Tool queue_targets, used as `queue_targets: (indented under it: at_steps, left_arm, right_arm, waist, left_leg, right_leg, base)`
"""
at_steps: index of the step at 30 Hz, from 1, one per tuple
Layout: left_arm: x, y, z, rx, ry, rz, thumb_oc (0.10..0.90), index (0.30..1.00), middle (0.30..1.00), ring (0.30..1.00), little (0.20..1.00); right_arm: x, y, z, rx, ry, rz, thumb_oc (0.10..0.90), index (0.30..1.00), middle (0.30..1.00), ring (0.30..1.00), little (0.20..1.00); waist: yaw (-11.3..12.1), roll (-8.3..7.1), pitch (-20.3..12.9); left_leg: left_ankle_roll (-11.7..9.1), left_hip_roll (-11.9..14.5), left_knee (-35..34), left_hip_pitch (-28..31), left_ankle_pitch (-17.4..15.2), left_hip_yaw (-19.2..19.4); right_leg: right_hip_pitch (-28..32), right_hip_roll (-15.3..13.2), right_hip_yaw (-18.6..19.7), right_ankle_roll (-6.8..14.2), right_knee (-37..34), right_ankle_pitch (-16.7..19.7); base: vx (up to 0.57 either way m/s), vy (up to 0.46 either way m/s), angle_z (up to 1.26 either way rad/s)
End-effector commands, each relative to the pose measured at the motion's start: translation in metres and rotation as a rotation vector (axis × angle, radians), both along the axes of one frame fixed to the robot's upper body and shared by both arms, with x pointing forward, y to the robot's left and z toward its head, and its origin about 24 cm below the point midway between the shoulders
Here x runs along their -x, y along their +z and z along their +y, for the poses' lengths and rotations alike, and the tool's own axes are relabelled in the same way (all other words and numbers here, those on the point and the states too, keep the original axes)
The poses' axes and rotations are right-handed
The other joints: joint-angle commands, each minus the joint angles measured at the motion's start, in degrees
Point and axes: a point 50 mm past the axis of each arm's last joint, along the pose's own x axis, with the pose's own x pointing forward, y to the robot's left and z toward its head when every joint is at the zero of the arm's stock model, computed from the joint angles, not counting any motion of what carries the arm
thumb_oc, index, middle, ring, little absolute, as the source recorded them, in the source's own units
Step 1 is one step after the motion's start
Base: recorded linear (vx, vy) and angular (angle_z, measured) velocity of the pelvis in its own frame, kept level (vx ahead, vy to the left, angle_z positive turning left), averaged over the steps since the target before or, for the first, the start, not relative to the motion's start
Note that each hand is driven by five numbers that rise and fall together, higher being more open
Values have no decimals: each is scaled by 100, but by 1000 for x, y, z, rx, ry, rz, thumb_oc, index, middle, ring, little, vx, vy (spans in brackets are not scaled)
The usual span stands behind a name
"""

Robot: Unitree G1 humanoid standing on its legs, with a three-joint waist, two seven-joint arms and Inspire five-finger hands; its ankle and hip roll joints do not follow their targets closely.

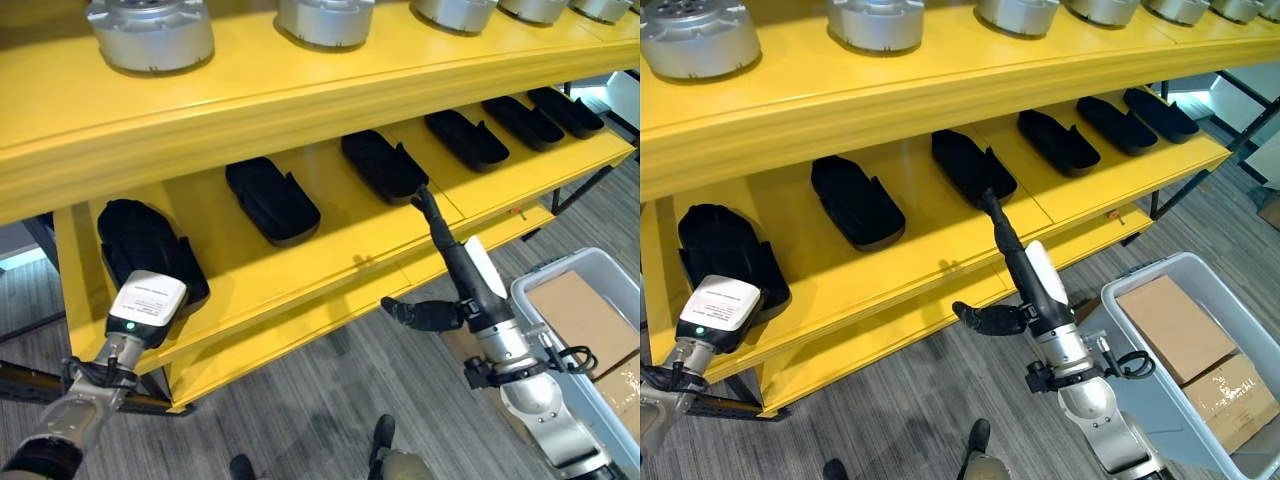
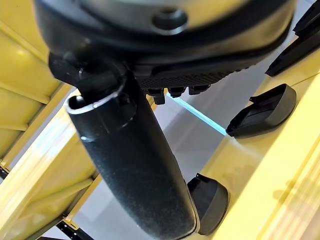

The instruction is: Move parts from the plastic box to the shelf.

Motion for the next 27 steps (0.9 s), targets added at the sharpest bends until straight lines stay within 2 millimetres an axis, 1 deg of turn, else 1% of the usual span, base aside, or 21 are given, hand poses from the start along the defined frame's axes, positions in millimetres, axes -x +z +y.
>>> queue_targets:
  at_steps: [1, 3, 8, 12, 15, 16, 17, 20, 22, 25, 27]
  left_arm:
    - [-6, 37, 41, -10, 229, -145, 400, 300, 300, 300, 300]
    - [-5, 31, 43, 24, 267, -156, 400, 300, 300, 300, 300]
    - [-7, 28, 40, 51, 281, -163, 400, 300, 300, 300, 300]
    - [-8, 28, 39, 30, 267, -148, 400, 300, 300, 300, 300]
    - [-6, 27, 42, -3, 266, -125, 400, 300, 300, 300, 300]
    - [-5, 27, 45, -16, 274, -113, 422, 330, 330, 330, 330]
    - [-4, 27, 47, -24, 279, -103, 900, 1000, 1000, 1000, 1000]
    - [-4, 30, 48, -42, 272, -97, 900, 1000, 1000, 1000, 1000]
    - [-7, 36, 47, -90, 228, -78, 900, 1000, 1000, 1000, 1000]
    - [-7, 39, 48, -127, 192, -43, 900, 1000, 1000, 1000, 1000]
    - [-8, 40, 44, -151, 149, -12, 900, 1000, 1000, 1000, 1000]
  right_arm:
    - [5, 59, 1, -73, 20, -321, 900, 1000, 1000, 1000, 1000]
    - [6, 58, 0, -75, 16, -314, 900, 1000, 1000, 1000, 1000]
    - [6, 58, 0, -69, 12, -311, 900, 1000, 1000, 1000, 1000]
    - [6, 59, 0, -66, 13, -312, 900, 1000, 1000, 1000, 1000]
    - [6, 60, 0, -66, 16, -317, 900, 1000, 1000, 1000, 1000]
    - [5, 60, 1, -68, 18, -315, 900, 1000, 1000, 1000, 1000]
    - [6, 61, 1, -66, 21, -320, 900, 1000, 1000, 1000, 1000]
    - [5, 61, 1, -66, 24, -322, 900, 1000, 1000, 1000, 1000]
    - [5, 62, 1, -63, 27, -324, 900, 1000, 1000, 1000, 1000]
    - [4, 63, 1, -69, 34, -331, 900, 1000, 1000, 1000, 1000]
    - [4, 64, 1, -67, 34, -335, 900, 1000, 1000, 1000, 1000]
  waist:
    - [109, -303, 6]
    - [85, -323, -8]
    - [58, -331, -15]
    - [56, -338, -23]
    - [51, -327, -23]
    - [47, -321, -22]
    - [47, -313, -15]
    - [44, -297, -2]
    - [44, -278, 19]
    - [37, -245, 40]
    - [47, -231, 44]
  left_leg:
    - [351, -192, -43, 543, -694, 362]
    - [351, -196, -43, 559, -700, 387]
    - [346, -185, -43, 577, -698, 413]
    - [339, -175, -43, 581, -702, 428]
    - [331, -169, -43, 582, -696, 450]
    - [333, -167, -43, 579, -695, 453]
    - [336, -167, -43, 576, -693, 451]
    - [337, -169, -43, 562, -689, 435]
    - [332, -174, -43, 544, -678, 427]
    - [333, -191, -43, 519, -672, 408]
    - [335, -195, -43, 514, -674, 393]
  right_leg:
    - [166, -658, -97, 671, 531, -155]
    - [171, -645, -82, 669, 517, -154]
    - [160, -625, -61, 667, 507, -154]
    - [166, -613, -57, 669, 488, -151]
    - [154, -596, -41, 671, 475, -142]
    - [147, -592, -40, 670, 474, -147]
    - [141, -589, -41, 670, 478, -153]
    - [131, -589, -41, 669, 490, -163]
    - [132, -598, -42, 674, 483, -151]
    - [124, -597, -34, 677, 487, -143]
    - [121, -599, -30, 680, 486, -140]
  base:
    - [0, 0, 0]
    - [0, 0, 0]
    - [0, 0, 0]
    - [0, 0, 0]
    - [3, 1, -1]
    - [0, 0, 0]
    - [0, 0, 0]
    - [0, 0, 0]
    - [0, 0, 0]
    - [0, 0, 0]
    - [0, 0, 0]
